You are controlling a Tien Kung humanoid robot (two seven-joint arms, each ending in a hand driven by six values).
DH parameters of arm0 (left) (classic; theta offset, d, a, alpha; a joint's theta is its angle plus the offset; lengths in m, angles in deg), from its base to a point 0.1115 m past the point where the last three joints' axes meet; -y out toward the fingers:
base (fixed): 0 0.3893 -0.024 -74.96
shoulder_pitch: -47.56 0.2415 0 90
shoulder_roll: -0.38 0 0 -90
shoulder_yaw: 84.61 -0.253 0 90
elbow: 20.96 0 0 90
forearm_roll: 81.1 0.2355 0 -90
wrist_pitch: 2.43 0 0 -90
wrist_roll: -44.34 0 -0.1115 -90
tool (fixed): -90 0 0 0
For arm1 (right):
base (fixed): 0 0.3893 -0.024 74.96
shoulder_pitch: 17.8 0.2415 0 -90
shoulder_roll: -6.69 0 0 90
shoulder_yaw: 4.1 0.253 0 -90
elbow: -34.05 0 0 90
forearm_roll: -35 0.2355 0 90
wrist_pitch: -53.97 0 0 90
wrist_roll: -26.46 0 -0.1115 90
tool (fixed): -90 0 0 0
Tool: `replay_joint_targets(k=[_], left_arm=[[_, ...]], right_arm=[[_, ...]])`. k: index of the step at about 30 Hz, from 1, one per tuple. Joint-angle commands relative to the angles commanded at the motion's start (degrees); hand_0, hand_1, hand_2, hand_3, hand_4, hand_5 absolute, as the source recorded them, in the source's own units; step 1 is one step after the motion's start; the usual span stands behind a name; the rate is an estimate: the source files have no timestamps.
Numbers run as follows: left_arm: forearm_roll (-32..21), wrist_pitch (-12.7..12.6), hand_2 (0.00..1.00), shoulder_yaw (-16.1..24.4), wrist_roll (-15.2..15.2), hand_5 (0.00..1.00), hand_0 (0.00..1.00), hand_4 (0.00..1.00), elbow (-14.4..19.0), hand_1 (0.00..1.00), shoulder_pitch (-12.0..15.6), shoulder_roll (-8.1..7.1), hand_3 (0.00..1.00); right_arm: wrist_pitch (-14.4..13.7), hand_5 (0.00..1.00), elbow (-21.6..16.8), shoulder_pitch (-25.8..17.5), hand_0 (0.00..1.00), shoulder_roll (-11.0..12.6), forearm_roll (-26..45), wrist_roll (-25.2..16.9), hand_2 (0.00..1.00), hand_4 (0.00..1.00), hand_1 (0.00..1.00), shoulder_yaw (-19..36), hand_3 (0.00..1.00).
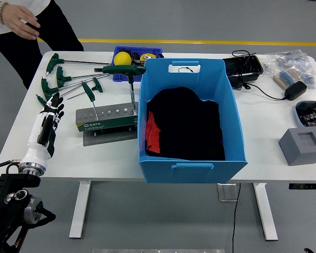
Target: Lift tool from toolbox,place it in box,lift tool from toolbox,place it in box
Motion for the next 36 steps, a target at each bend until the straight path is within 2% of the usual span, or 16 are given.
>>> replay_joint_targets(k=[14, 15, 20, 22, 26, 27, 32, 33, 36], left_arm=[[1.4, 0.2, 0.998, -0.1, 0.5, 0.949, 0.976, 0.885, 0.2, 0.998, 0.2, -0.13, 0.998], [1.7, 0.1, 0.998, -0.1, 0.5, 0.907, 0.977, 0.899, 0.3, 0.998, 0.2, -0.18, 0.998], [4.1, 0.2, 0.998, 0.1, 0.3, 0.907, 0.977, 0.899, 0.7, 0.998, 0.1, -0.4, 0.998], [5.4, 0.2, 0.998, 0.2, 0.3, 0.872, 0.977, 0.922, 0.9, 0.998, -0.1, -0.49, 0.998], [10.6, -0.1, 0.998, 0.7, 0.5, 0.872, 0.977, 0.922, 1.8, 0.998, -0.5, -0.81, 0.998], [12.0, -0.2, 0.998, 0.9, 0.6, 0.807, 0.992, 0.995, 2.0, 0.998, -0.7, -0.84, 0.998], [18.5, -0.8, 0.998, 1.5, 1.3, 0.807, 0.992, 0.995, 4.0, 0.998, -2.1, -1.11, 0.998], [19.8, -0.9, 0.998, 1.5, 1.4, 0.767, 0.998, 0.998, 4.3, 0.998, -2.3, -1.18, 0.998], [26.4, -1.3, 0.998, 0.9, 2.6, 0.767, 0.998, 0.998, 6.5, 0.998, -4.7, -2.28, 0.998]], right_arm=[[0.0, 0.674, 0.0, -0.3, 0.646, 0.0, -1.1, 0.3, 0.693, 0.78, 0.632, 0.7, 0.55], [0.0, 0.674, 0.1, -0.4, 0.645, 0.0, -1.1, 0.3, 0.694, 0.78, 0.632, 0.7, 0.55], [0.0, 0.674, 0.1, -0.4, 0.645, 0.0, -0.9, 0.2, 0.694, 0.78, 0.632, 0.7, 0.55], [0.0, 0.674, 0.1, -0.3, 0.646, 0.0, -0.7, 0.2, 0.693, 0.78, 0.632, 0.6, 0.55], [0.0, 0.674, 0.1, -0.2, 0.646, 0.0, -0.2, 0.1, 0.693, 0.78, 0.632, 0.4, 0.55], [0.0, 0.674, 0.1, -0.2, 0.646, 0.0, -0.1, 0.1, 0.694, 0.78, 0.632, 0.4, 0.549], [0.0, 0.674, 0.1, -0.1, 0.646, 0.0, -0.2, 0.1, 0.694, 0.78, 0.632, 0.4, 0.549], [0.0, 0.674, 0.1, -0.1, 0.646, 0.0, -0.1, 0.1, 0.694, 0.781, 0.632, 0.4, 0.549], [0.0, 0.674, 0.1, -0.1, 0.646, 0.0, -0.3, 0.1, 0.694, 0.781, 0.632, 0.4, 0.549]])
